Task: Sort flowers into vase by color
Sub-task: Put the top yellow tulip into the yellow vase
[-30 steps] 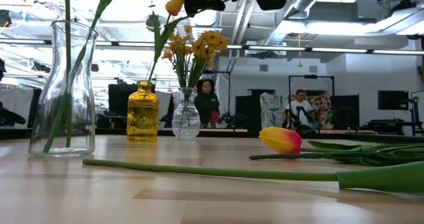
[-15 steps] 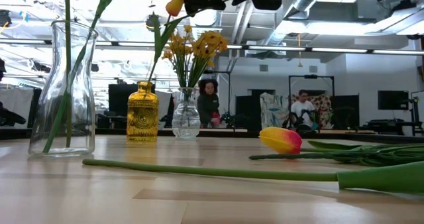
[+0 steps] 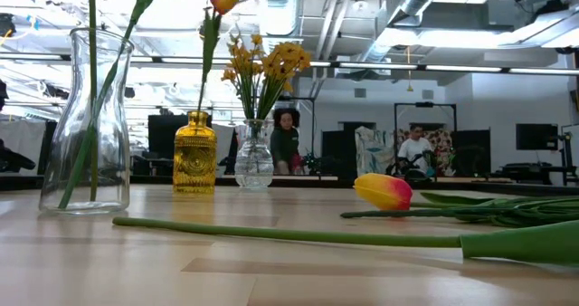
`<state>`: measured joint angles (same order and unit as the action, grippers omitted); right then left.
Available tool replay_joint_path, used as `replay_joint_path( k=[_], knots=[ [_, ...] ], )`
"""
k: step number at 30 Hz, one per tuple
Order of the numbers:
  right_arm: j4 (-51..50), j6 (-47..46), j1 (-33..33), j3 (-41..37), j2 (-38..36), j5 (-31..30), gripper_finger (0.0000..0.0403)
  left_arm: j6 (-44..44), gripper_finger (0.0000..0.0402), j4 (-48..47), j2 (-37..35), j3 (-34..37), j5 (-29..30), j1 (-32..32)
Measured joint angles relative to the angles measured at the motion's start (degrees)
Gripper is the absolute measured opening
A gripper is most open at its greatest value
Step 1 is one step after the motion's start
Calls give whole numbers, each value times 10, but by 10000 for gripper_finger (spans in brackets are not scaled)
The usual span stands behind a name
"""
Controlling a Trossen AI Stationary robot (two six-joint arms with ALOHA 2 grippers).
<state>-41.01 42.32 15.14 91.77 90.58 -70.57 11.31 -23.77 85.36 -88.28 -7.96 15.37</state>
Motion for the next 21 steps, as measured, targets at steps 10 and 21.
replay_joint_path(
  k=[10, 21],
  knots=[
    [-177, -272, -46, -8, -99, 207, 157, 6, 2, -117, -63, -90, 73, 1],
    [-168, -302, -97, -74, -135, 228, 156, -1, 0, -129, -211, -73, 50, -22]
  ],
)
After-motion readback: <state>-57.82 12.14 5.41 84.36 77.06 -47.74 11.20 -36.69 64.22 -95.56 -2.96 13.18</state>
